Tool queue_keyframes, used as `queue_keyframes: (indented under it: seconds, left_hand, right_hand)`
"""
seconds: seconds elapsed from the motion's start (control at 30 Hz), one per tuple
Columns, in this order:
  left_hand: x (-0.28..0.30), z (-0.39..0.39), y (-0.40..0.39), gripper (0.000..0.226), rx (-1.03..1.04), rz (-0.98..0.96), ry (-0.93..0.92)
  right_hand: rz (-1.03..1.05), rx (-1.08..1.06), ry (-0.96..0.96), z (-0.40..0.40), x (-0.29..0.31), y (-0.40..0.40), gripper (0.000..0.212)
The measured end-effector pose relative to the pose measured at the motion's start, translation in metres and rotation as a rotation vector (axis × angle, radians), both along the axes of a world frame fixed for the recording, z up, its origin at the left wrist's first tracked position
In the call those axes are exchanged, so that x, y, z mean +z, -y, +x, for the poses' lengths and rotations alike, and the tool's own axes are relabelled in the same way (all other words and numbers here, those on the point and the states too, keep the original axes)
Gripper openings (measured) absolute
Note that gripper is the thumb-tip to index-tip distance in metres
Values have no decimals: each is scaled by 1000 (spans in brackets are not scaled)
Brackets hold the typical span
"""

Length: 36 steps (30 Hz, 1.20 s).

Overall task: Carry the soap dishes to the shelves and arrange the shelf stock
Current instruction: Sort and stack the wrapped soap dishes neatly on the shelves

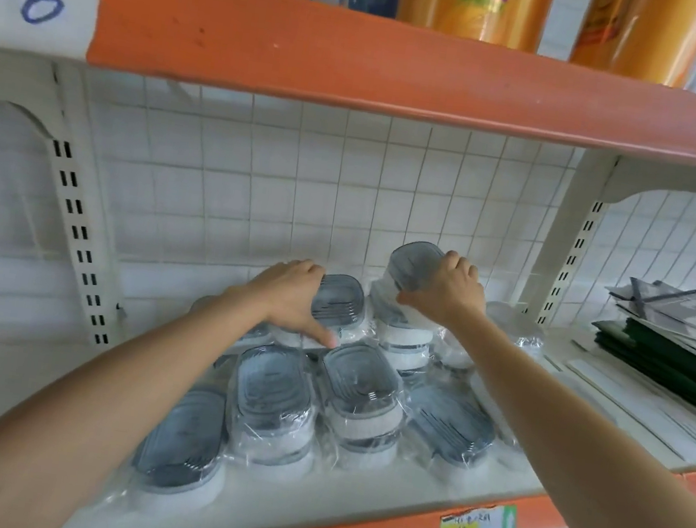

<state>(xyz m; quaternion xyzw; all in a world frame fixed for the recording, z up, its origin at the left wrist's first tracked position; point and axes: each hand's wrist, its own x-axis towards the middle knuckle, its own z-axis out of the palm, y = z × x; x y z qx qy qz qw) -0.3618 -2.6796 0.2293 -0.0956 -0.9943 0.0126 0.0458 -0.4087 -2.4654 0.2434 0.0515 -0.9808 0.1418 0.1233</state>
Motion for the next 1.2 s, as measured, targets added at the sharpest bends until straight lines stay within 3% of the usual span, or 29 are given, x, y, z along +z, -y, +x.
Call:
queue_keyframes:
  seconds: [0.27, 0.57, 0.87, 1.2]
  left_hand:
    - [14, 39, -39, 109, 142, 36, -80]
    - [6, 93, -127, 113, 277, -55, -118]
    - [-26, 162, -196, 113, 422, -2, -97]
    - [-45, 212, -230, 107, 403, -109, -35]
  right_hand:
    - [41, 82, -4, 28, -5, -66, 101]
    - [112, 244, -23, 65, -13, -136, 100]
    - [-30, 352, 57, 110, -43, -188, 107]
    - [-74, 434, 17, 150, -77, -222, 91]
